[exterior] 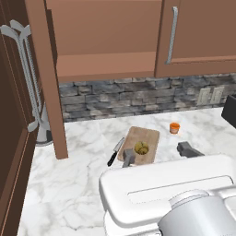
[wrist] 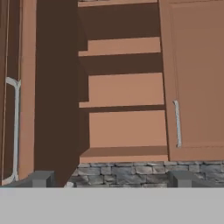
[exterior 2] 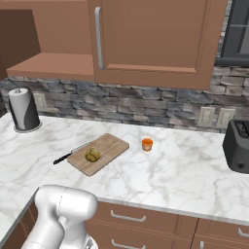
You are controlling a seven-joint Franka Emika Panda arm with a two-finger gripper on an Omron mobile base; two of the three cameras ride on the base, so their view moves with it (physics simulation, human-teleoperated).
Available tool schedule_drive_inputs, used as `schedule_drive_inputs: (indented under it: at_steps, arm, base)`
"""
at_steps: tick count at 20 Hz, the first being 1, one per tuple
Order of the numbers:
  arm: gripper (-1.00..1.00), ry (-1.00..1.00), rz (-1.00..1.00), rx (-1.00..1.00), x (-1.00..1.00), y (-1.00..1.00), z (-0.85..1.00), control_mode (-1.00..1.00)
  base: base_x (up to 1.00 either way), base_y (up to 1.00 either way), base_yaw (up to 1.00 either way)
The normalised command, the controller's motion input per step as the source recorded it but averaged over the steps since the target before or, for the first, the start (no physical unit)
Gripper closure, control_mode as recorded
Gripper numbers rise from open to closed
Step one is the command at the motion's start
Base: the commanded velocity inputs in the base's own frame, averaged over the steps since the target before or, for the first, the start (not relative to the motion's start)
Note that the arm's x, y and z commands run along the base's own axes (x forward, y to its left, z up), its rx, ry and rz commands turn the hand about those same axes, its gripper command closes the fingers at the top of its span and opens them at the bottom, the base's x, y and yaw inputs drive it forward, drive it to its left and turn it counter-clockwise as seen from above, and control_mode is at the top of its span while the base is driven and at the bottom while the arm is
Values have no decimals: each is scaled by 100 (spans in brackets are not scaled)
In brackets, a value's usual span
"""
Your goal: Pick the bread, place it on the cutting board, pick the jam, place it on the counter, and close the cabinet.
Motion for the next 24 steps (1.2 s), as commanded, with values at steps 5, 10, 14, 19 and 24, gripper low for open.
schedule_drive_inputs:
  at_steps: [5,10,14,19,24]
  arm:
    - [-100,4,4,0,-7,28,0,-100]
    - [-100,4,3,0,-8,26,0,-100]
    - [-100,4,3,0,-5,21,0,-100]
    - [-100,2,2,0,0,20,0,-100]
    - [-100,2,1,0,0,12,0,-100]
  base:
    - [0,0,0]
    - [0,0,0]
    - [0,0,0]
    - [0,0,0]
    - [0,0,0]
